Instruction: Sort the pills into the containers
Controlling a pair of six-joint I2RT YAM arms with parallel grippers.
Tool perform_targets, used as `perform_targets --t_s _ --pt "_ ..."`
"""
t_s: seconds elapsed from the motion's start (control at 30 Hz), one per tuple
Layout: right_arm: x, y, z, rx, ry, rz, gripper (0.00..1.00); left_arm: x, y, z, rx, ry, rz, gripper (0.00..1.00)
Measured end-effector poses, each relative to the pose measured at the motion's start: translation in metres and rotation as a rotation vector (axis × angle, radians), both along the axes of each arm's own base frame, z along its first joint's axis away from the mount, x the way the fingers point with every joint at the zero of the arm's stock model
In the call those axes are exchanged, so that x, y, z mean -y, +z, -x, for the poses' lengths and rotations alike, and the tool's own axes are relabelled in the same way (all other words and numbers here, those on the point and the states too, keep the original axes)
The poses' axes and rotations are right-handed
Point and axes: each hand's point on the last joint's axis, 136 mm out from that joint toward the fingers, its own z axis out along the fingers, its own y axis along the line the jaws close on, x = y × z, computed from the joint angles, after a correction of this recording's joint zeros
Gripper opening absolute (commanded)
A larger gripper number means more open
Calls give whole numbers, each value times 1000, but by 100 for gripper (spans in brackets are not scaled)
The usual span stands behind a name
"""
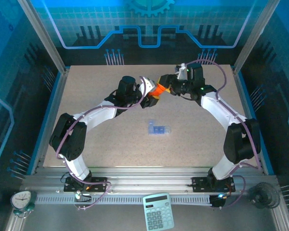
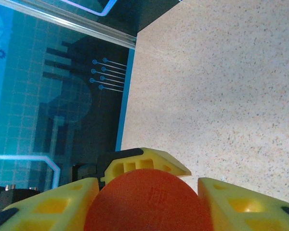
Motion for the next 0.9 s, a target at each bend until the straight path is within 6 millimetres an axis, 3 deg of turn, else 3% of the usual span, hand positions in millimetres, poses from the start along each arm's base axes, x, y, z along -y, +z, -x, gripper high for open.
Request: perform_targets --t_s 0.37,0.7,0.77,0.83,0.9 --pt "3 7 1 115 88 -42 47 3 3 3 -18 -19 13 12" --pt "4 39 13 372 323 -151 48 9 32 16 -98 -104 129 11" --pt "3 41 14 388 347 -150 50 9 33 18 -111 -111 139 11" --pt "3 44 15 400 363 -136 65 10 36 18 -112 -118 146 11" --pt "4 48 13 408 363 -118 74 11 36 20 -117 -129 148 11"
